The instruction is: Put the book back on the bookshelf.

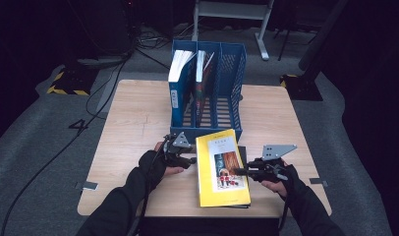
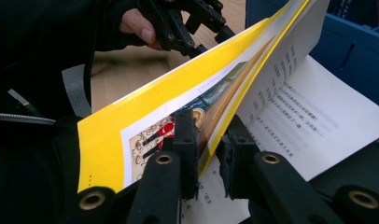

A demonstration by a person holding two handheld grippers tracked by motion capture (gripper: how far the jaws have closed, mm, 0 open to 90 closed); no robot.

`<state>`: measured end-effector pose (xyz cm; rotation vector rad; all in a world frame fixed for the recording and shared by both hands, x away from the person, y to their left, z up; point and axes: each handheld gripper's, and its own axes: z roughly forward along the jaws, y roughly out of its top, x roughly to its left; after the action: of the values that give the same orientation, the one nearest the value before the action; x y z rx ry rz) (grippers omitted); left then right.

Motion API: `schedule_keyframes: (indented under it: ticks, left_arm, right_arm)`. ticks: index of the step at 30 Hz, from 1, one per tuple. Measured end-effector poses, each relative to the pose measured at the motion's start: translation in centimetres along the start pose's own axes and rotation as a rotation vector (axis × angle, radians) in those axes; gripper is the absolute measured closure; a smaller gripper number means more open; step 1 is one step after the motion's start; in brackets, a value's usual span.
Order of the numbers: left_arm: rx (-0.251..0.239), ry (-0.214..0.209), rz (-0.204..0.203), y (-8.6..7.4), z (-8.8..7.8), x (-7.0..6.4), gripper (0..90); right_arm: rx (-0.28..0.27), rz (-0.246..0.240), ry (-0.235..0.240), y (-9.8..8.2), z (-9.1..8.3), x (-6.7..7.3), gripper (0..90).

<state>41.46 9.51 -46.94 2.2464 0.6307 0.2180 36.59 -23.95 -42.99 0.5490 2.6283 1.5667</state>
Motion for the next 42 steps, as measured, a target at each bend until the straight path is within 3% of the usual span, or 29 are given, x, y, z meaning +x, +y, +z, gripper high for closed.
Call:
schedule_keyframes:
  ticks: [5,9,14,17,22,26,37,42]
  left_arm:
    - [-0.019,0.010,-0.007,0.3,-0.3,0.0,54.8]
    - [-0.038,0.045,-0.007,0.7,-0.9,-0.2,60.9]
    - [-0.064,0.037,-0.017,1.2,-1.2,0.0,61.0]
    - [-0.094,0.008,-0.034,1.5,-1.4,0.1,62.2]
    - [-0.199,-0.058,-0.021,2.7,-2.7,-0.1,82.6]
    - [-0.235,-0.073,0.004,3.7,-3.0,-0.5,88.5]
    - [-0.284,-0.113,0.008,4.8,-3.1,-0.6,89.7]
    - [-0.312,-0.105,0.021,5.4,-3.7,-0.9,89.9]
  right_arm:
    - [-0.018,-0.014,0.006,0.0,-0.2,0.2,79.2]
    - [-0.039,-0.034,0.005,0.1,-0.4,0.6,79.2]
    - [-0.060,-0.048,0.000,0.2,-0.9,0.9,79.3]
    - [-0.077,-0.056,0.000,0.3,-1.3,0.9,79.2]
    - [-0.110,-0.077,-0.010,0.4,-2.0,1.1,78.9]
    - [-0.120,-0.101,-0.005,0.5,-2.4,1.2,75.8]
    - [-0.098,-0.082,-0.036,0.5,-1.8,1.0,74.3]
    - [-0.113,-0.073,-0.089,0.6,-1.7,0.9,77.8]
